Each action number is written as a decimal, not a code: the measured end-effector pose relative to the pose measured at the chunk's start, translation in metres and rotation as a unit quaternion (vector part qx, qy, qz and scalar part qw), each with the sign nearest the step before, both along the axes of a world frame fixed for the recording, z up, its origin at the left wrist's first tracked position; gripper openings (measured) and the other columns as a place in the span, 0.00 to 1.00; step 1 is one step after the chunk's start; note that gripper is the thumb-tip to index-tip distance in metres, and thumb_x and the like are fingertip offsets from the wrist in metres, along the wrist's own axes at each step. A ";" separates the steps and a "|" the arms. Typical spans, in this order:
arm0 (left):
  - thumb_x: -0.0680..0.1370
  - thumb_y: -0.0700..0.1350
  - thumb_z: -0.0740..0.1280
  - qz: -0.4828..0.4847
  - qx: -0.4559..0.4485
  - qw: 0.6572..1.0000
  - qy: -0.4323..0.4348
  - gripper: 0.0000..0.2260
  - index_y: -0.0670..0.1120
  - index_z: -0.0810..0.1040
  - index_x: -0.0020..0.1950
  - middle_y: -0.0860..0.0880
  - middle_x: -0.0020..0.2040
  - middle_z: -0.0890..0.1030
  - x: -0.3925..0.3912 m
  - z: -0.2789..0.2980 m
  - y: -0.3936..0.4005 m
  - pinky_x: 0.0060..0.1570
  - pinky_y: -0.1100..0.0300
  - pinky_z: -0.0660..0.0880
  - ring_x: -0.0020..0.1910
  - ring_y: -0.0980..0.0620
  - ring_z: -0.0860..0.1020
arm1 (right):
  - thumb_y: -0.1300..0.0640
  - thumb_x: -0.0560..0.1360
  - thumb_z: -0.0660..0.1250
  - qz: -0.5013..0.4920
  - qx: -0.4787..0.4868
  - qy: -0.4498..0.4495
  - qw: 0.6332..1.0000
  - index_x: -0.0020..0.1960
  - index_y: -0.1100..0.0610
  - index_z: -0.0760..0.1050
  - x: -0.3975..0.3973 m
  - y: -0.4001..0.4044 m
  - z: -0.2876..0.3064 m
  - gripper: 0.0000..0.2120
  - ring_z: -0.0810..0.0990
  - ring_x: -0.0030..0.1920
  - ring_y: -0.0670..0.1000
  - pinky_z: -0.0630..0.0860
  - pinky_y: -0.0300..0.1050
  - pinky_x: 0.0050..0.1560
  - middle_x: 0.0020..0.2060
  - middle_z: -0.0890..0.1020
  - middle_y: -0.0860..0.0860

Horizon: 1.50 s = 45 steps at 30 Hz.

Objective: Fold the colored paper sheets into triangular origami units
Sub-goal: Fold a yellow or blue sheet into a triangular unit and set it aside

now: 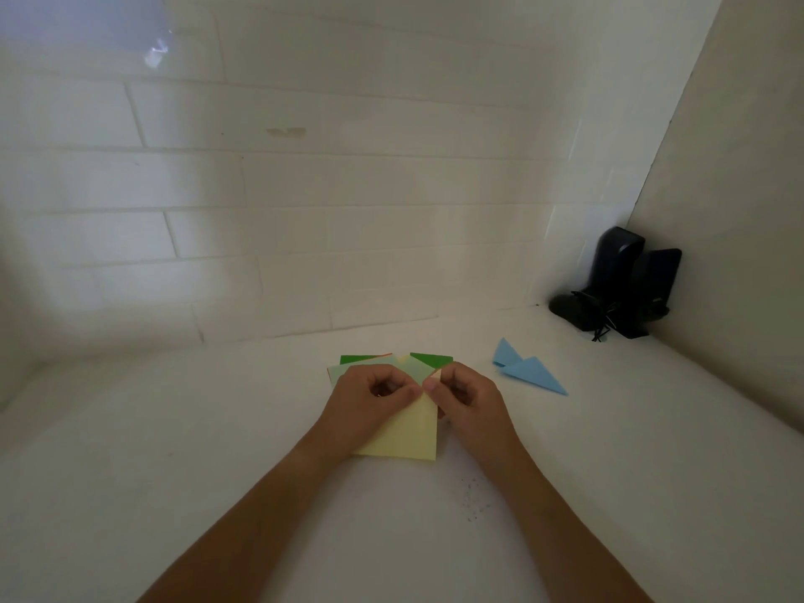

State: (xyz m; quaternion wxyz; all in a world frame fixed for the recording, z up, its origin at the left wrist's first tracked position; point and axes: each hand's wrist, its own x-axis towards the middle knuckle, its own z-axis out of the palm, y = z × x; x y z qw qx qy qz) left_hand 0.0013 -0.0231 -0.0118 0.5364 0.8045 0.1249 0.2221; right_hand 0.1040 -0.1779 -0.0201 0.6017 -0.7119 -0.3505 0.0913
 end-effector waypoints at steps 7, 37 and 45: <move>0.78 0.44 0.75 0.007 -0.003 1.000 0.015 0.03 0.50 0.88 0.44 0.53 0.40 0.86 0.000 0.000 0.000 0.40 0.70 0.73 0.37 0.63 0.78 | 0.58 0.82 0.67 -0.037 0.021 0.004 0.999 0.41 0.51 0.74 -0.001 -0.004 0.002 0.10 0.76 0.39 0.52 0.74 0.51 0.42 0.37 0.79 0.51; 0.74 0.38 0.75 0.059 0.144 0.987 -0.032 0.07 0.50 0.85 0.42 0.60 0.40 0.83 -0.005 -0.003 0.006 0.42 0.71 0.71 0.41 0.58 0.79 | 0.64 0.76 0.71 -0.059 -0.031 -0.069 0.995 0.43 0.51 0.79 -0.002 0.000 0.001 0.09 0.78 0.38 0.42 0.73 0.33 0.39 0.38 0.82 0.43; 0.74 0.39 0.76 0.056 0.192 0.979 -0.048 0.06 0.50 0.85 0.43 0.59 0.39 0.82 -0.003 -0.004 0.006 0.44 0.72 0.70 0.44 0.55 0.80 | 0.62 0.77 0.73 -0.033 -0.035 -0.125 0.991 0.43 0.50 0.81 -0.001 0.001 0.001 0.08 0.80 0.45 0.45 0.71 0.33 0.41 0.41 0.83 0.40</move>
